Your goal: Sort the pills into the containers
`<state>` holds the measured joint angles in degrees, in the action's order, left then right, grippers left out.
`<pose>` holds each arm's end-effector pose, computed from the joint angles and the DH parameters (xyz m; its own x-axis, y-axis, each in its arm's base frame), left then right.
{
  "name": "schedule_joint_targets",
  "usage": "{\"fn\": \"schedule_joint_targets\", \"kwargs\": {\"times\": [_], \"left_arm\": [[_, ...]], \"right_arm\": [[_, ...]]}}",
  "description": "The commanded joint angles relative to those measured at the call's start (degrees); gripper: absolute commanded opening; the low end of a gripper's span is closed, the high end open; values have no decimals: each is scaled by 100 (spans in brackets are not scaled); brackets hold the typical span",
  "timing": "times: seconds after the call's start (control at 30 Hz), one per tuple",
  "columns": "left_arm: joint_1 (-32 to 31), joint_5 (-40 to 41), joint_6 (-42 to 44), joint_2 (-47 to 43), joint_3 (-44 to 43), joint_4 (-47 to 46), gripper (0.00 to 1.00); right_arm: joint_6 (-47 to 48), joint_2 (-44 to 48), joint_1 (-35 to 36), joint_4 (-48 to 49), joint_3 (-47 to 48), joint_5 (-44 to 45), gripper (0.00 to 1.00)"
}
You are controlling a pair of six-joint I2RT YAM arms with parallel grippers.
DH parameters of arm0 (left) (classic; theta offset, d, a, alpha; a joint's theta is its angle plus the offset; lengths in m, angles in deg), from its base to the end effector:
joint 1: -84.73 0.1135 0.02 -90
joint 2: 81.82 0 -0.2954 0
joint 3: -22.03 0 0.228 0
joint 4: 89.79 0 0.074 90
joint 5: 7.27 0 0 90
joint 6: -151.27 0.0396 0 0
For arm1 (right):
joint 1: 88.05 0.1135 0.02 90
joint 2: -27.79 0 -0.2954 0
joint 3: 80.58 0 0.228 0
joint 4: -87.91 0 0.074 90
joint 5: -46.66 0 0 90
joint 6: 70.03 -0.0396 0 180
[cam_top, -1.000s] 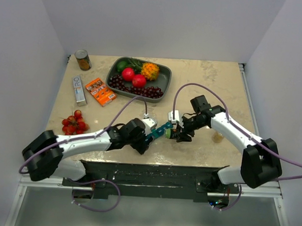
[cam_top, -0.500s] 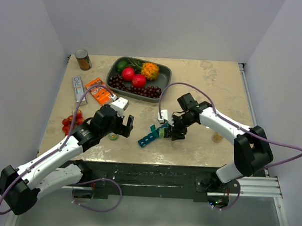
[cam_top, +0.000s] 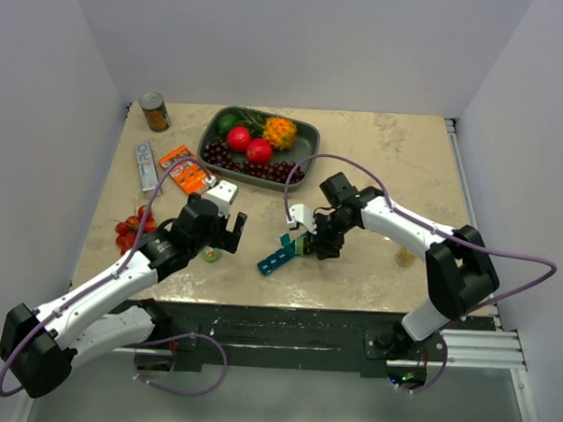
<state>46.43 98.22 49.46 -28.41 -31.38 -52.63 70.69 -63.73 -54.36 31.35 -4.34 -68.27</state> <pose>0.1331 -0.0917 0.2829 -0.5521 0.1847 -0.8131 0.3241 0.9460 -0.0052 0.2254 0.1703 0.2443 -0.0266 -0.8613 -0.5073 -0.9996 0.0236 0.0123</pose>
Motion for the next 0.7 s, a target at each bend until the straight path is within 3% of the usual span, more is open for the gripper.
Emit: {"fn": "schedule_joint_targets", "kwargs": {"times": [0.0, 0.67], "left_arm": [[34, 393, 56, -146, -140, -266, 100], [34, 561, 56, -393, -78, -293, 100]], "right_arm": [[-141, -40, 102, -18, 290, 172, 0], [-361, -260, 366, -203, 572, 691, 0]]}}
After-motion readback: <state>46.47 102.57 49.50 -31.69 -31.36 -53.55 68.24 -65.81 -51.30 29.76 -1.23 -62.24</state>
